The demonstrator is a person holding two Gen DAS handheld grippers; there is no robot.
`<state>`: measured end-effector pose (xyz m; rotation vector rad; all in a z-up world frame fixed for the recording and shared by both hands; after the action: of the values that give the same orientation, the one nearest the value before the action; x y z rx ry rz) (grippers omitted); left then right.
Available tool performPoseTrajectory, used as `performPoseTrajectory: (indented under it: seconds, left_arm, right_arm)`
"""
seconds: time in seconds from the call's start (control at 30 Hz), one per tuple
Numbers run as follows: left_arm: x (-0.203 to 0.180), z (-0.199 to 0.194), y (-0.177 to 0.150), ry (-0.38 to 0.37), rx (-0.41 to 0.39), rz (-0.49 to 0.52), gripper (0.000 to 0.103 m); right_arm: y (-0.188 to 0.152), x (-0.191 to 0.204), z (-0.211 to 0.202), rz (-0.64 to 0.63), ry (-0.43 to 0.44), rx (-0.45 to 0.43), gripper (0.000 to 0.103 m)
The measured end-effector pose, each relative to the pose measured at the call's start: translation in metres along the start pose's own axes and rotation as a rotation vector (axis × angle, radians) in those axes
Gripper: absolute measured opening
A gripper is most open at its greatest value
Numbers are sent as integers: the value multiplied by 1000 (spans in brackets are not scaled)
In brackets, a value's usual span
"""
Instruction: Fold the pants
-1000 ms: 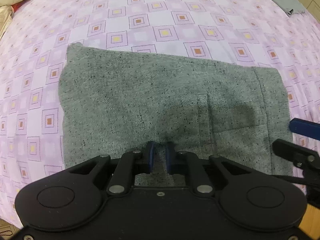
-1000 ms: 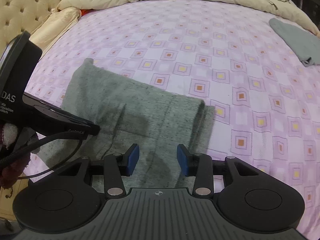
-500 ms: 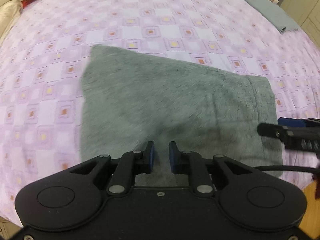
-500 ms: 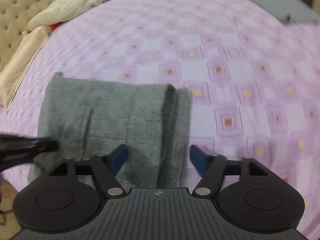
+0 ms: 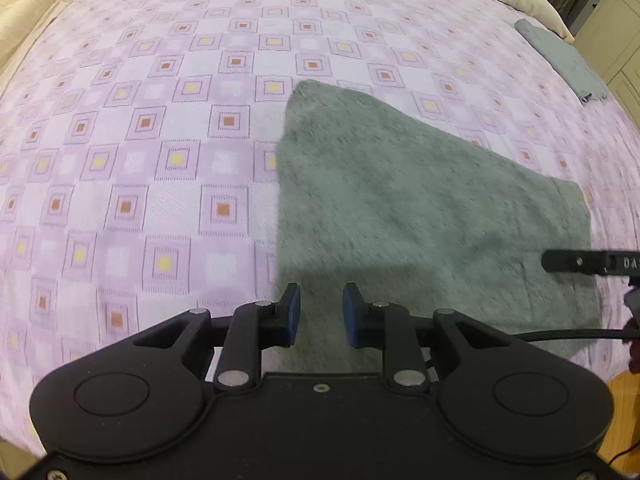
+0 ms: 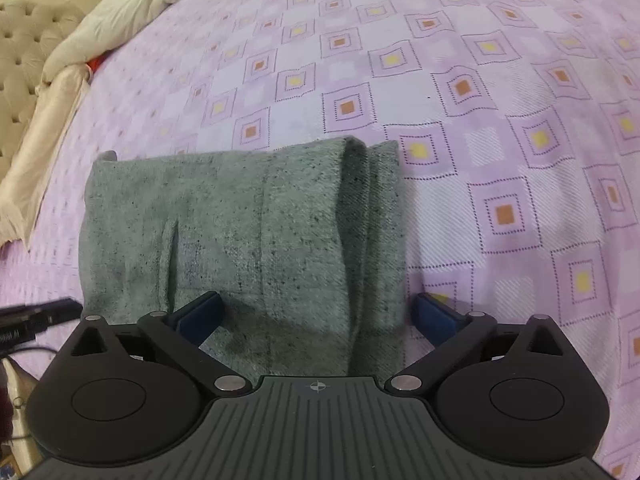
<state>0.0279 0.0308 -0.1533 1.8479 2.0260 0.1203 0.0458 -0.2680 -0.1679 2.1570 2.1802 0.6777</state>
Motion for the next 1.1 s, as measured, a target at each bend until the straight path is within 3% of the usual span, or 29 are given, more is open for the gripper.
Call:
performPoseTrajectory:
  seconds: [0.23, 0.3, 0.37, 0.53, 0.6, 0.7, 0.77, 0.8, 0.83, 0.87, 0.93, 1.1]
  left_arm:
    - [8, 30, 18, -27, 76, 13, 36]
    - [10, 31, 20, -27, 67, 15, 48]
    - [16, 33, 20, -29, 70, 3, 53]
    - [24, 37, 22, -65, 94, -61, 55]
    - [19, 41, 25, -77, 105, -52, 62]
    - [8, 48, 29, -142, 148, -81, 64]
    - [4, 52, 32, -143, 164, -107, 56]
    - [2, 53, 33, -172, 179, -98, 24]
    - [0, 52, 34, -213, 202, -102, 23]
    - [-1, 48, 35, -204, 189, -111, 22]
    - [-9, 35, 33, -168, 141, -68, 21]
    - [-25, -10, 35, -114, 1, 10, 20]
  right_arm:
    - [1, 4, 4, 1, -13, 2, 103]
    - [0, 1, 3, 1, -11, 0, 103]
    - [0, 1, 3, 1, -11, 1, 103]
    - [-1, 4, 4, 1, -21, -4, 103]
    - [-3, 5, 3, 2, -28, -17, 103]
    - [-6, 6, 3, 21, -47, -48, 103]
    - [-9, 7, 3, 48, -65, -65, 103]
    - [-8, 8, 3, 51, -73, -57, 101]
    - [-6, 9, 2, 56, -64, -53, 82]
    - [-4, 8, -2, 68, -29, -62, 44]
    - [1, 10, -11, 104, 17, -56, 34]
    - [28, 49, -41, -66, 12, -95, 29]
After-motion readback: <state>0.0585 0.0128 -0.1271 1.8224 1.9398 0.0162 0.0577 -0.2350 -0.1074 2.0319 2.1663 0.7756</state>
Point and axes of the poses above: each gripper's, at about its wrist camera, not at the fingertips, and z roughly the way its jaws point, x to its left, y to its top, the point moved 3 cm from there along z, roughly the way its jaws point, and after that the axes turned 12 degrees about -z, right-handed, at the moved point
